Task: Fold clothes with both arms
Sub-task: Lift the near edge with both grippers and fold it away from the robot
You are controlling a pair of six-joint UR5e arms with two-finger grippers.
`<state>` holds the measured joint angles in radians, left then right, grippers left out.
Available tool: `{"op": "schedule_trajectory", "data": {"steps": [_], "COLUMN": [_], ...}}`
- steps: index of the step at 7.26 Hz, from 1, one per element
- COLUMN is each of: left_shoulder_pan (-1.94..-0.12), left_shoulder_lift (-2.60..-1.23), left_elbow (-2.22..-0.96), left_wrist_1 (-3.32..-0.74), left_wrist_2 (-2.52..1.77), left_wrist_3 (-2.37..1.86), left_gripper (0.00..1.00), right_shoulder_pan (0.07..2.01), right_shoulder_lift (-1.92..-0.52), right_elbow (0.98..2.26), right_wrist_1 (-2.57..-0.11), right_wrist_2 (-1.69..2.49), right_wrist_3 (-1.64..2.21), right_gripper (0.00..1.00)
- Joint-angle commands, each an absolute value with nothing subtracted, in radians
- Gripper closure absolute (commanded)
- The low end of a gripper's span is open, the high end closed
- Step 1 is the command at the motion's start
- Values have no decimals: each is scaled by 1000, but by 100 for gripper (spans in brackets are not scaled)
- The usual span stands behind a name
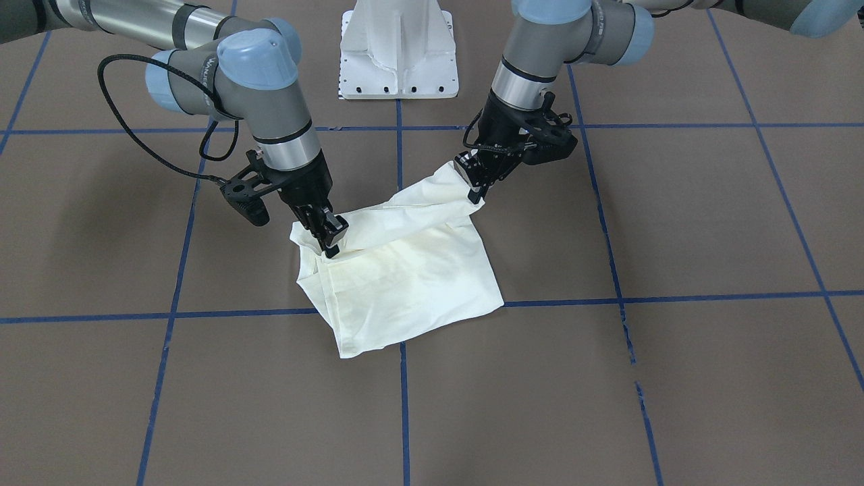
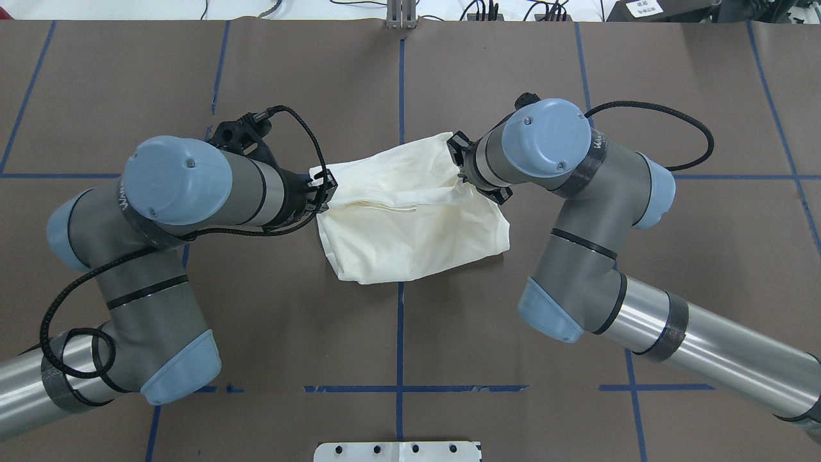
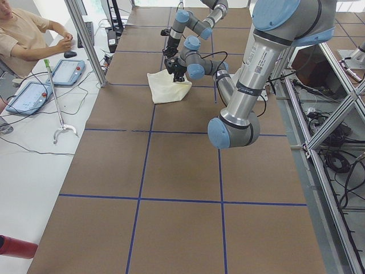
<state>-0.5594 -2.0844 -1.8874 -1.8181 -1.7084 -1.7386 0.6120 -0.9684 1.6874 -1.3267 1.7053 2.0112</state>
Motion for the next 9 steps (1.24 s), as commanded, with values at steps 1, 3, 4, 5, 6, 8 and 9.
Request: {"op": "schedule_trajectory", "data": {"steps": [1, 3, 4, 5, 6, 8, 9], "left_shoulder_pan": [-560, -561, -561, -563, -595, -641, -653], "left_shoulder_lift": [-2091, -2091, -2092, -2091, -2092, -2094, -2095], "left_elbow": [-1891, -1896, -1904, -1901, -1891, -1824, -1757], "left_wrist_1": [-1816, -1815, -1815, -1816, -1821, -1865, -1946], "left_wrist_2": [-1709, -1713, -1715, -1709, -1709, -1709, -1709], "left_wrist_3": [-1738, -1738, -1738, -1736, -1692, -1635, -1634], "left_gripper": [100, 100, 100, 100, 100, 100, 100], "right_shoulder_pan": [614, 614, 614, 624, 636, 655, 667], "right_shoulder_lift": [-966, -966, -966, -966, -953, -818, -796], "right_elbow": [1689, 1690, 1690, 1687, 1666, 1493, 1421], "right_wrist_1": [-1324, -1324, -1324, -1324, -1324, -1321, -1251], "right_wrist_2": [1720, 1724, 1729, 1729, 1729, 1743, 1746], "right_wrist_3": [2011, 2011, 2011, 2008, 1997, 1993, 1991], "right_gripper": [100, 100, 100, 100, 100, 100, 100]}}
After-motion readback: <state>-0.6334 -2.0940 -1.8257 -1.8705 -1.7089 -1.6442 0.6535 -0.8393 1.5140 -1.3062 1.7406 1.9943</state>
